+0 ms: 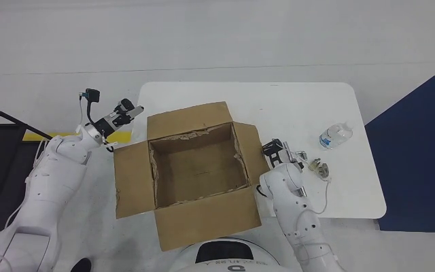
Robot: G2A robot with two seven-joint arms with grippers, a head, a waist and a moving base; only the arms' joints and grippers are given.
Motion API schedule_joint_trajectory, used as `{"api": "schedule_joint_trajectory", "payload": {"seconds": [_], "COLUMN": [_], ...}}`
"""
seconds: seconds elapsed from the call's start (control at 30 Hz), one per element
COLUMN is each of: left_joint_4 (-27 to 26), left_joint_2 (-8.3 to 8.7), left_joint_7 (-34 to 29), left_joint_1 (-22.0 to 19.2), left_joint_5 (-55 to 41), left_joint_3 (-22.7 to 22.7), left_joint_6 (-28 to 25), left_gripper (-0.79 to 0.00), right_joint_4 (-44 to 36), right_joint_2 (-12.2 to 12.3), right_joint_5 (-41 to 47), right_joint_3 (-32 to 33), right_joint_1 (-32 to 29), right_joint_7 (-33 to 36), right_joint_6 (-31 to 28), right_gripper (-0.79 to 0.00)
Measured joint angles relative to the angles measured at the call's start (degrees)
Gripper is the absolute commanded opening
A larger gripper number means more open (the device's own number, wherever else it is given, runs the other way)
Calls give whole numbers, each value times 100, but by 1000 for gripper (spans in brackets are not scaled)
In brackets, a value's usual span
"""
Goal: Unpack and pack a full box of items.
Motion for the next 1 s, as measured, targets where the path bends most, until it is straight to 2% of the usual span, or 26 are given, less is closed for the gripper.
{"api": "schedule_joint_trajectory", "payload": {"seconds": [0.13, 0.23, 0.3, 0.37, 0.63, 0.73, 0.77, 0.83, 1.0], "left_joint_4": [0, 0, 0, 0, 0, 0, 0, 0, 0], "left_joint_2": [0, 0, 0, 0, 0, 0, 0, 0, 0], "left_joint_7": [0, 0, 0, 0, 0, 0, 0, 0, 0], "left_joint_1": [0, 0, 0, 0, 0, 0, 0, 0, 0], "left_joint_5": [0, 0, 0, 0, 0, 0, 0, 0, 0], "left_joint_3": [0, 0, 0, 0, 0, 0, 0, 0, 0], "left_joint_6": [0, 0, 0, 0, 0, 0, 0, 0, 0], "left_gripper": [0, 0, 0, 0, 0, 0, 0, 0, 0], "right_joint_4": [85, 228, 283, 238, -706, -1207, -1391, -1839, -2704], "right_joint_2": [-10, -17, -24, -27, -10, 1, 4, 8, 1], "right_joint_5": [-23, -119, -132, -142, -192, -199, -167, -50, 315], "right_joint_3": [41, 75, 88, 108, 302, 417, 466, 600, 898], "right_joint_1": [62, 140, 177, 172, -333, -603, -693, -910, -1355], "right_joint_7": [29, 68, 54, 20, -194, -306, -353, -499, -909], "right_joint_6": [-24, 21, 36, 58, 135, 196, 232, 368, 846], "right_gripper": [-711, -686, -637, -548, -526, -422, -299, 0, 0]}}
